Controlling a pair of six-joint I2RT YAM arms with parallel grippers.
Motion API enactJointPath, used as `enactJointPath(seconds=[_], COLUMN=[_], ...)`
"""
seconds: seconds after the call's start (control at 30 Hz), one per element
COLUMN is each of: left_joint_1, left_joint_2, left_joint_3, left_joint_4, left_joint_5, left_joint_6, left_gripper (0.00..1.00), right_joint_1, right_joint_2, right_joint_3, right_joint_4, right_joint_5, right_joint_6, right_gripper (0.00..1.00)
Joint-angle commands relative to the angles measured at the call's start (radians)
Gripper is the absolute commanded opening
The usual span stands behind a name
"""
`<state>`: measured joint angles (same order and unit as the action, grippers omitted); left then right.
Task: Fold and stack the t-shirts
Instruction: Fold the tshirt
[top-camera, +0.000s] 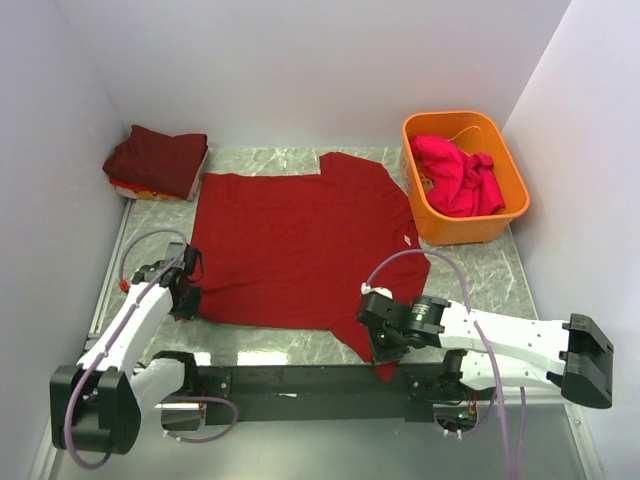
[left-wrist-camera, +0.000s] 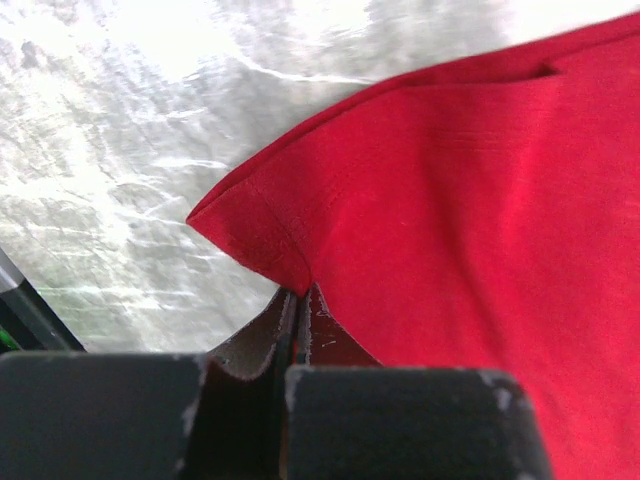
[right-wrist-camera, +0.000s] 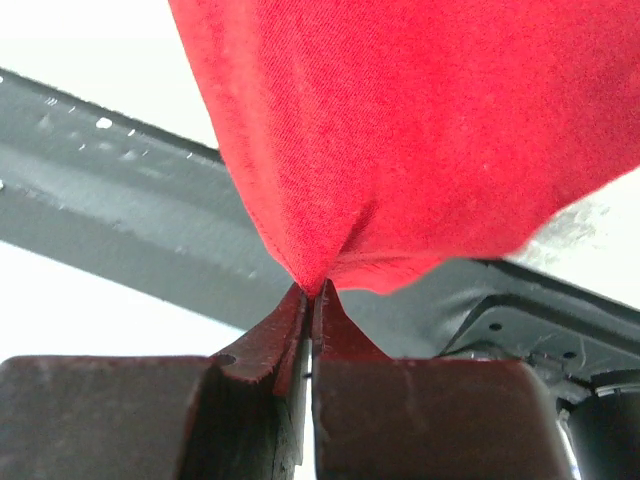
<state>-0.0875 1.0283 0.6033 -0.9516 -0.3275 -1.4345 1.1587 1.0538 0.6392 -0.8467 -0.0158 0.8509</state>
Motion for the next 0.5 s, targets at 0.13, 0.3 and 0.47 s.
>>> enactJointPath(seconds=[0.13,0.3,0.47], left_joint_1=[0.005,0.003,0.003], left_joint_2=[-0.073,-0.099,-0.105], left_joint_3=[0.040,0.016,0.023], left_joint_4=[-0.087,-0.099,-0.078], left_joint_5=[-0.022,-0.027,-0.022], left_joint_6=[-0.006,-0.033,-0.021], left_gripper=[0.01,0.01,0.01], right_joint_1=[0.006,0.007,-0.034], right_joint_2=[-0.070,-0.089,-0.034], right_joint_3=[0.043,0.040,0.074], right_joint_4=[-0.135,-0.140,-0.109], right_joint_5=[-0.079,-0.115,-0.058], right_joint_6=[-0.006,-0.006,-0.047], right_gripper=[0.00,0.00,0.00])
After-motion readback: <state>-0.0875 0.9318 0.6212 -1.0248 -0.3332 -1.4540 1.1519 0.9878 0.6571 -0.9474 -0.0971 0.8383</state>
